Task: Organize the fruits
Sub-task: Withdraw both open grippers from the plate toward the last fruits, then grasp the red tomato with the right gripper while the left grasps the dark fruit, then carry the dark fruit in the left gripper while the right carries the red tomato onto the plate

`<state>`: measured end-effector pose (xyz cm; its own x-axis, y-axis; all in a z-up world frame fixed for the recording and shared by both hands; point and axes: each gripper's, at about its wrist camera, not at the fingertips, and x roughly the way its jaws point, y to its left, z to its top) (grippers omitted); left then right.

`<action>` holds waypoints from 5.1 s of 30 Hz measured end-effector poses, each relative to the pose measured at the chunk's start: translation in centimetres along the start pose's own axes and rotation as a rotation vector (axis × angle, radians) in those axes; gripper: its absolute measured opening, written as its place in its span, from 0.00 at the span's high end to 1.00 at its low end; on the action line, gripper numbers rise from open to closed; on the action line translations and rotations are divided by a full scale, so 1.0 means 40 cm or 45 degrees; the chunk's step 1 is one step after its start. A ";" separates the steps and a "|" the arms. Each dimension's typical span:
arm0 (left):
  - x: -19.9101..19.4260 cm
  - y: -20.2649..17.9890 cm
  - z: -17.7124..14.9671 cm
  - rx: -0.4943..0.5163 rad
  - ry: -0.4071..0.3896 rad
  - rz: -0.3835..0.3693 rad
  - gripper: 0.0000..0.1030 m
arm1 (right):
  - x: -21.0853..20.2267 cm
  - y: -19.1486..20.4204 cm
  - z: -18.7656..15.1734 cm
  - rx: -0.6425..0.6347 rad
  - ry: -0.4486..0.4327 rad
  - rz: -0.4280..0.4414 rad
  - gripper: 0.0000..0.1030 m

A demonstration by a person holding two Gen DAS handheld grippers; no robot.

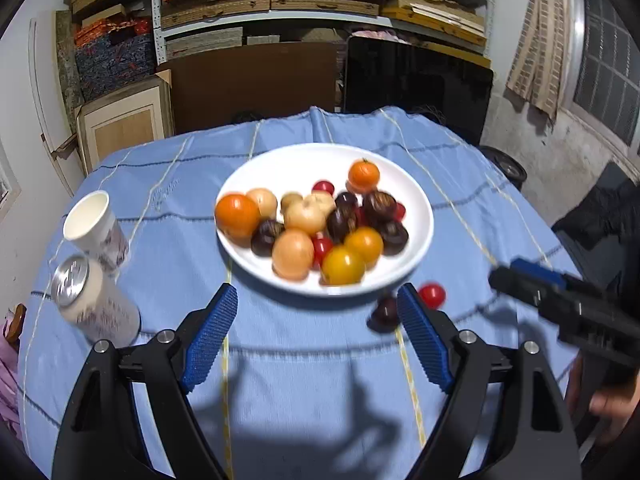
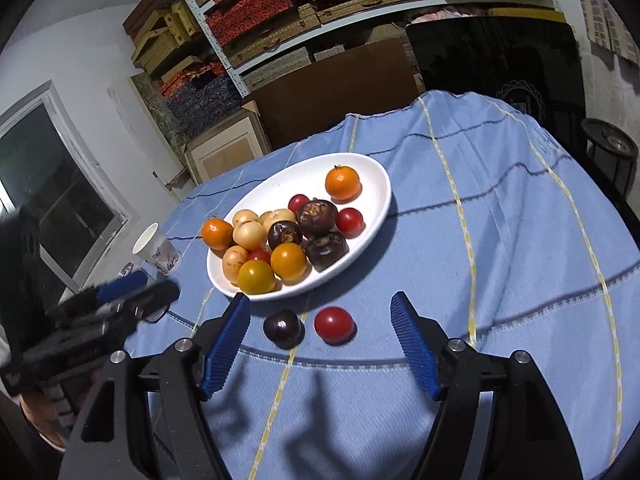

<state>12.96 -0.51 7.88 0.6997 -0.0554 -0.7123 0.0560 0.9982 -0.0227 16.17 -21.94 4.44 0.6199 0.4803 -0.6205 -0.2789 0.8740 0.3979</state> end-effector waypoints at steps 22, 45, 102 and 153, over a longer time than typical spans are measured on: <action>0.041 0.003 -0.193 0.027 0.117 0.121 0.21 | 0.123 0.082 -0.089 -0.422 0.192 -0.258 0.30; 0.079 0.005 -0.193 -0.054 0.182 0.019 0.18 | 0.114 0.061 -0.097 -0.321 0.211 -0.168 0.70; 0.097 -0.096 -0.122 -0.001 0.208 -0.013 0.68 | 0.072 -0.003 -0.119 -0.296 0.203 -0.180 0.70; 0.217 0.042 0.206 -0.053 0.096 0.061 0.69 | 0.240 0.145 0.186 -0.264 0.047 0.003 0.68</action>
<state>24.99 0.47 7.45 0.6450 -0.0069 -0.7641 -0.0071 0.9999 -0.0150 25.95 -12.79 5.81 0.5931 0.4812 -0.6455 -0.4277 0.8676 0.2537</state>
